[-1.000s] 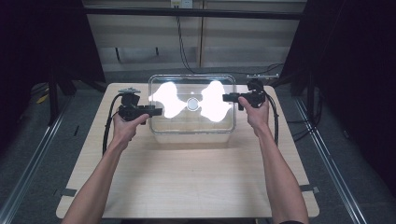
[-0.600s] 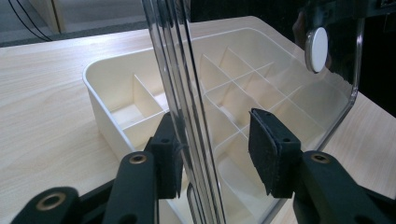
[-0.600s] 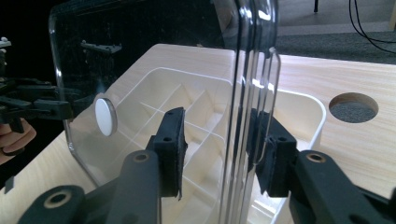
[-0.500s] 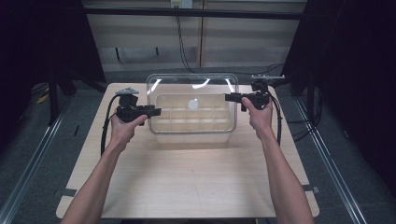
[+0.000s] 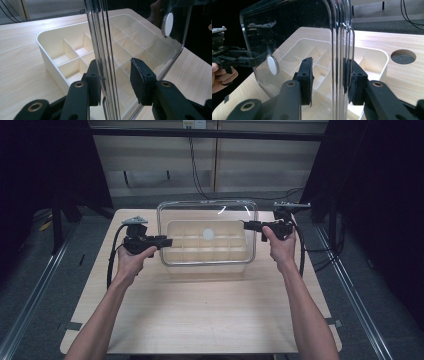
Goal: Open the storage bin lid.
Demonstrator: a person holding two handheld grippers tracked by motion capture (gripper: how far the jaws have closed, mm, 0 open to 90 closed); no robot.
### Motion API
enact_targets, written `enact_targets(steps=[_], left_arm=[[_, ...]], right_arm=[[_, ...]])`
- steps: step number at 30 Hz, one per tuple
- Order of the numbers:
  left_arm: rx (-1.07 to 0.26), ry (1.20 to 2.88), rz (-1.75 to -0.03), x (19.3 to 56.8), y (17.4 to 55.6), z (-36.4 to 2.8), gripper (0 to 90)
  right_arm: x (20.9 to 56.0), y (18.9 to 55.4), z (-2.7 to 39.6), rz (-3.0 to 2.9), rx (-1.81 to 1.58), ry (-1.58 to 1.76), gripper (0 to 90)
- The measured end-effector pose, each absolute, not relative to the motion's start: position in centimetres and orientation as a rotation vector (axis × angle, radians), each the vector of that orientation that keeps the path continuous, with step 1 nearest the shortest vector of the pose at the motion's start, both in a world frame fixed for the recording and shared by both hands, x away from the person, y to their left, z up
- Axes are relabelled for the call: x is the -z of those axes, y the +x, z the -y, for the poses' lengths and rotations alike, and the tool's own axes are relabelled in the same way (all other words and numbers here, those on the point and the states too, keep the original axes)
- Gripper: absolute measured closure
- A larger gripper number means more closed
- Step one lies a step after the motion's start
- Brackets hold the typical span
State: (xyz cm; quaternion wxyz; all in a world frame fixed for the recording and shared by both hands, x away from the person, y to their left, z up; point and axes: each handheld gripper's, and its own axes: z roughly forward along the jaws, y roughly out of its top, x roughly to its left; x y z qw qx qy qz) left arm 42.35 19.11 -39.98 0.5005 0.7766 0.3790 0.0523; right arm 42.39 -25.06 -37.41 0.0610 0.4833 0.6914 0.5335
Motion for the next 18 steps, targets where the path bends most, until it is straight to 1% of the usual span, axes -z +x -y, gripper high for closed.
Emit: enact_targets(steps=[18], left_arm=[[-0.133,1.872,-0.898,39.0,41.2,-19.5,62.6]], right_arm=[[36.0,40.5,25.0,-2.135,-1.595,1.428,64.2]])
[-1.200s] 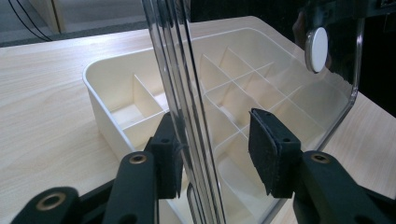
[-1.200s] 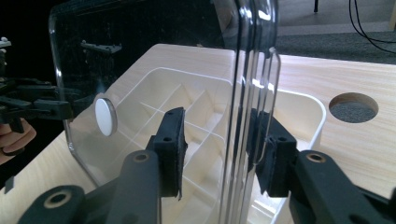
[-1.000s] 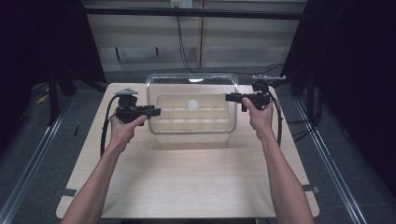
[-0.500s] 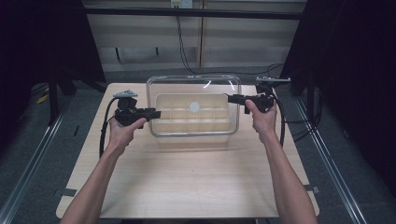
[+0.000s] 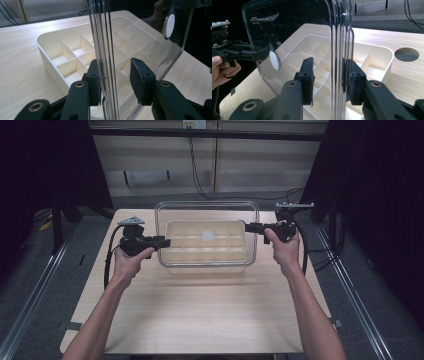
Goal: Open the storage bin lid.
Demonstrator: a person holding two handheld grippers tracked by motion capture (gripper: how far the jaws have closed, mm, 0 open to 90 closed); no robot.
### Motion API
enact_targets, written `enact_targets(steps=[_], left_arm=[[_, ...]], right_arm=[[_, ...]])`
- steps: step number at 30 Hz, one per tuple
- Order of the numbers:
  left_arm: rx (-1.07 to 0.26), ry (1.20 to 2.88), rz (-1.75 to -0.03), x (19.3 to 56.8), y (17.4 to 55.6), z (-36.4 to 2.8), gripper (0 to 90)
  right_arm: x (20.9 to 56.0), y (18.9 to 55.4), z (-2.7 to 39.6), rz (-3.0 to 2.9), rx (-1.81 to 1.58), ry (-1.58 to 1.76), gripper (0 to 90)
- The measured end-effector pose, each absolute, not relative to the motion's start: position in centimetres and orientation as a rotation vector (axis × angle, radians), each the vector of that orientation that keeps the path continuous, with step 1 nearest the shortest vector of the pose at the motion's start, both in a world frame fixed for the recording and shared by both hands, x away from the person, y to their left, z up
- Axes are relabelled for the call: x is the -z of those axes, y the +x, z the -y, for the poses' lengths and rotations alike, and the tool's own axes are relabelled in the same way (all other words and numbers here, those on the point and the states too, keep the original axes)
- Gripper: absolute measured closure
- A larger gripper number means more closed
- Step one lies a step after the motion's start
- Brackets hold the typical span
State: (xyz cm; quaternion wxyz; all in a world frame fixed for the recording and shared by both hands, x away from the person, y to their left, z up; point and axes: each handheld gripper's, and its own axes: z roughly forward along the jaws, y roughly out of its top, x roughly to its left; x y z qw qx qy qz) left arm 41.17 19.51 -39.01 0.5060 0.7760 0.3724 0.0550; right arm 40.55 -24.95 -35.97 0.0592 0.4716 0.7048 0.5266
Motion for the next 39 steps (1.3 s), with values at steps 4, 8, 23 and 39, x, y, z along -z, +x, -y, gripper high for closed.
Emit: enact_targets(steps=[4,8,23,39], left_arm=[[-0.137,1.879,-0.892,39.0,40.9,-19.6,62.4],[-0.131,1.879,-0.885,39.0,40.6,-19.7,62.3],[-0.143,1.906,-0.868,38.8,39.0,-19.8,62.2],[-0.142,1.910,-0.857,38.4,37.0,-20.5,62.4]], right_arm=[[35.9,40.1,25.0,-2.134,-1.599,1.430,64.6],[35.8,39.4,24.9,-2.146,-1.593,1.414,65.2],[36.7,37.2,24.9,-2.131,-1.605,1.430,64.6],[36.6,34.7,24.4,-2.139,-1.615,1.404,65.3]])
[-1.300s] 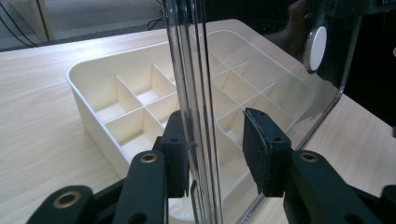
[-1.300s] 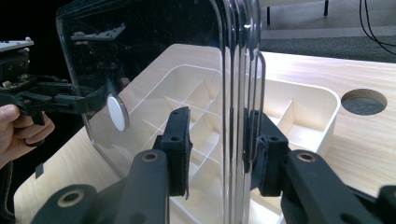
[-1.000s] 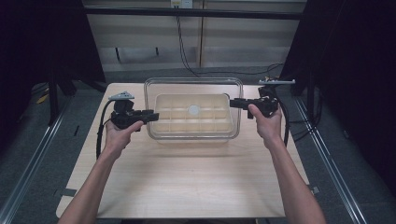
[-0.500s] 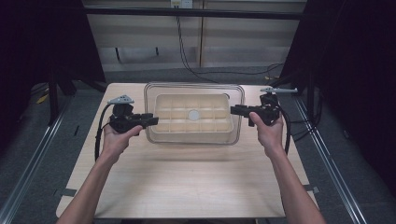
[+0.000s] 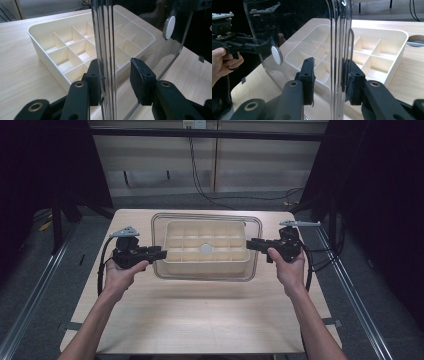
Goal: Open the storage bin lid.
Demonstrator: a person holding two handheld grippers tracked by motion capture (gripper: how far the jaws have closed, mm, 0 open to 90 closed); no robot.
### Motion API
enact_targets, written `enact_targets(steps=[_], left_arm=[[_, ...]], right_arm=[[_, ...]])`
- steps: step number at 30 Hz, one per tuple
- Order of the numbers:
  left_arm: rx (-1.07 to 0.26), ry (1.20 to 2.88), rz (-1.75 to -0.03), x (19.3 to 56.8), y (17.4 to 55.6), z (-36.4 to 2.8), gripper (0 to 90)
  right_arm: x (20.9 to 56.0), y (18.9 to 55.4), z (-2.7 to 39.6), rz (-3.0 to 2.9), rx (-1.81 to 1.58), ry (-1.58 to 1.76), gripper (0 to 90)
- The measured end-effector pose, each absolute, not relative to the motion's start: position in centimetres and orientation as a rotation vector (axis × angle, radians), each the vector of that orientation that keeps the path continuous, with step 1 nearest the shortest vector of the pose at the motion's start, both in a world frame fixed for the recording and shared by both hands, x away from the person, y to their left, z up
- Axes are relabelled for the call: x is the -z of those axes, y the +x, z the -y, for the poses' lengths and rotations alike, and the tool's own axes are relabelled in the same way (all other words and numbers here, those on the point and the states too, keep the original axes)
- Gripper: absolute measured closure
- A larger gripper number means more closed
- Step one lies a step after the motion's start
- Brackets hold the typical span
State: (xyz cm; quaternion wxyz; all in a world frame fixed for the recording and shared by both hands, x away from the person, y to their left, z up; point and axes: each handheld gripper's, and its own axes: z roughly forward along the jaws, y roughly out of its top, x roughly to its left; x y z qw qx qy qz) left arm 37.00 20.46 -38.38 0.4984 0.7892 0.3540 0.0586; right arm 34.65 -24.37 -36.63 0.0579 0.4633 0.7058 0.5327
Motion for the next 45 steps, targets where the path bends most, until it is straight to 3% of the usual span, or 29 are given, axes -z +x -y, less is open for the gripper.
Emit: enact_targets(steps=[45], left_arm=[[-0.063,1.964,-0.841,40.9,30.4,-20.7,63.1]], right_arm=[[39.5,28.4,24.5,-2.183,-1.622,1.498,65.7]])
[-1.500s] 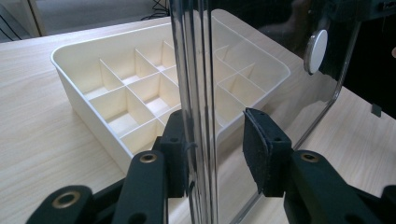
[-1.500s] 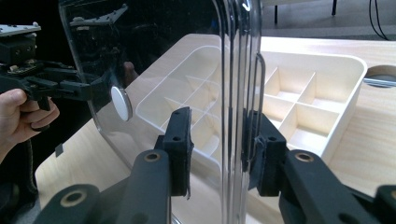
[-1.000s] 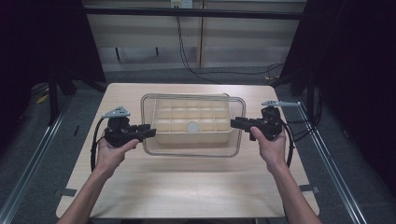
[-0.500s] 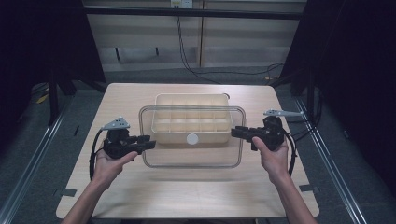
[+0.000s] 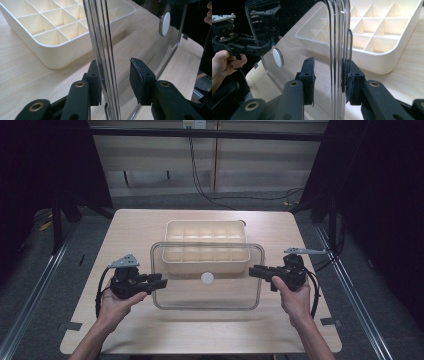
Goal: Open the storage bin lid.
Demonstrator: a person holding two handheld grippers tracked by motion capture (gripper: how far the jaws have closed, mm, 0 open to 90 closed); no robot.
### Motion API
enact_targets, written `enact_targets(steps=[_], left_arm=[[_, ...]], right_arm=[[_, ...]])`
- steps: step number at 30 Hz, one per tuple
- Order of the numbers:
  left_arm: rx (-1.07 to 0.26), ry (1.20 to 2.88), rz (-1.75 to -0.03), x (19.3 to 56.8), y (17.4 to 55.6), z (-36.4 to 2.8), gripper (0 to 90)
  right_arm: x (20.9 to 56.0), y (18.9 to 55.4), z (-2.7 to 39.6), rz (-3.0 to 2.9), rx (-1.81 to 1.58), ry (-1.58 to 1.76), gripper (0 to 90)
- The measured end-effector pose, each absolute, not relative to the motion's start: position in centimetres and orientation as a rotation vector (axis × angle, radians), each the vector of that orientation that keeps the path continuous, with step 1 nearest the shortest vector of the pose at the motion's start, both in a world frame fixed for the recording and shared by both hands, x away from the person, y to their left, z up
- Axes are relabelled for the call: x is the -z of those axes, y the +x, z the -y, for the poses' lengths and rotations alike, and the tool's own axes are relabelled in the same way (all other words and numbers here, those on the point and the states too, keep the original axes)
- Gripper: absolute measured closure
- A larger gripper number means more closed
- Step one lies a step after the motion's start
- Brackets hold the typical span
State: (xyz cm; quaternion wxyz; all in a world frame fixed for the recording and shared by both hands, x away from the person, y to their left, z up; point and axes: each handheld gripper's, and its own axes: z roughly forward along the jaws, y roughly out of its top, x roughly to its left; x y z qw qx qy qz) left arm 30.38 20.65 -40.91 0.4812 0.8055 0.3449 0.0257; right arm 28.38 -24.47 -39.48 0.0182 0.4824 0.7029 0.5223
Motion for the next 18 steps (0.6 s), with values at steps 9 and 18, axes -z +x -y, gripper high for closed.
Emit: enact_targets(steps=[9,18], left_arm=[[-0.057,1.964,-0.852,41.6,29.1,-21.1,63.0],[-0.002,1.975,-0.867,42.8,27.8,-21.4,64.0]], right_arm=[[40.1,27.4,24.1,-2.205,-1.613,1.512,65.8],[41.2,26.4,23.9,-2.245,-1.599,1.551,65.7]])
